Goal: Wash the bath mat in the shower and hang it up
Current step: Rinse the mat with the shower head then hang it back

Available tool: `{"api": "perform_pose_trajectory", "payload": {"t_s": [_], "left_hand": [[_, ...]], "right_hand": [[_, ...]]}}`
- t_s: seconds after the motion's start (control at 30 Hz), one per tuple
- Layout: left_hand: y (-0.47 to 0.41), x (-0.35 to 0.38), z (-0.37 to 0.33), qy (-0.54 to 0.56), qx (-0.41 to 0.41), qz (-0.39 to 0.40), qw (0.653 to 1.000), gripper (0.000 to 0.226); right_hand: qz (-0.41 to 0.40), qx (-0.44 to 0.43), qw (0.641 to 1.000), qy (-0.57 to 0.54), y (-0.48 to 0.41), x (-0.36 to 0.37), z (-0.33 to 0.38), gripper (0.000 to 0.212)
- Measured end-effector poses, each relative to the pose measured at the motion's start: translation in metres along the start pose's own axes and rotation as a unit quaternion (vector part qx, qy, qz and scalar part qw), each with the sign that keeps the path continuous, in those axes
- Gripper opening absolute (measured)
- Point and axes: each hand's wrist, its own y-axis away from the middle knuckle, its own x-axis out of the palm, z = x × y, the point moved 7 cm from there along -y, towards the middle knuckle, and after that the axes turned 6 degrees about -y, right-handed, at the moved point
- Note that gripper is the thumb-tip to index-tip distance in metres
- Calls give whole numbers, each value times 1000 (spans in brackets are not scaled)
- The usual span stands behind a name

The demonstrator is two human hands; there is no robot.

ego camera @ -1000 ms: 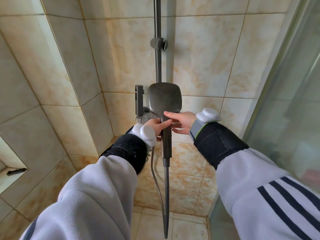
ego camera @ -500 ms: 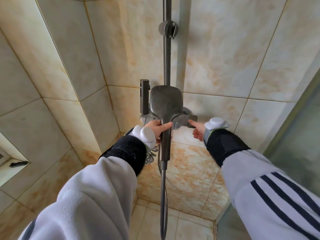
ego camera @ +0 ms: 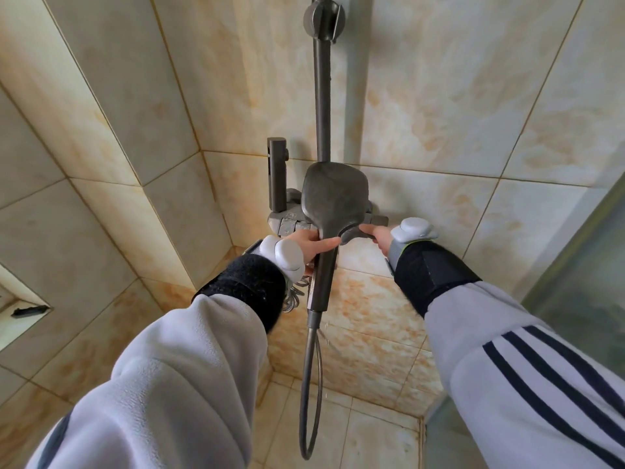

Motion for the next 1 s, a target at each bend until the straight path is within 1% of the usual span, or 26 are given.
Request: {"api": "perform_pose_trajectory", "payload": {"t_s": [0.03,0.1,0.13,0.2,0.23,0.27,0.33,0.37,0.43,0.5,0.53,0.63,0.73,0.83,0.9,0.97,1.0], "left_hand": [[-2,2,-2,5,4,7,1000,16],[-2,6,-6,3,15,16,1000,16],[-1,7,-9,-5,23,17,1000,16],[-2,7,-15,-37,33,17,999,19],[-2,8,-18,-50,38,18,998,20],[-1,9,-23,-60,45,22,997,19],[0,12,-30,-68,55,36,996,19],[0,13,-34,-72,61,41,995,24],[1,17,-42,-76,69,50,993,35],[2,20,-49,-57,70,67,994,28],[5,21,-54,-48,70,75,994,23],[10,20,-68,-36,81,99,991,23],[20,12,-84,4,94,114,989,17],[24,1,-94,15,134,108,985,18],[28,-3,-92,-27,135,99,985,26],[28,-3,-84,-119,117,95,981,37],[30,-3,-80,-159,110,96,976,38]], "right_hand": [[-8,-3,1000,30,3,-5,4,36],[-11,3,997,82,5,-10,5,41],[-4,11,995,97,9,-11,6,40],[26,32,993,113,24,-12,9,28],[38,36,992,119,31,-15,10,27],[54,35,990,122,37,-20,12,32],[90,22,990,104,47,-29,18,40],[102,7,991,82,50,-34,25,40],[120,-48,992,-12,58,-42,46,27],[108,-95,983,-109,69,-50,71,15],[93,-108,982,-127,75,-55,82,13],[62,-133,982,-119,91,-62,105,8],[55,-185,976,-100,105,-66,133,5],[37,-222,969,-103,120,-70,160,17],[15,-238,964,-112,127,-75,176,19],[-8,-246,961,-125,133,-85,189,19],[-14,-253,959,-131,137,-89,196,18]]}}
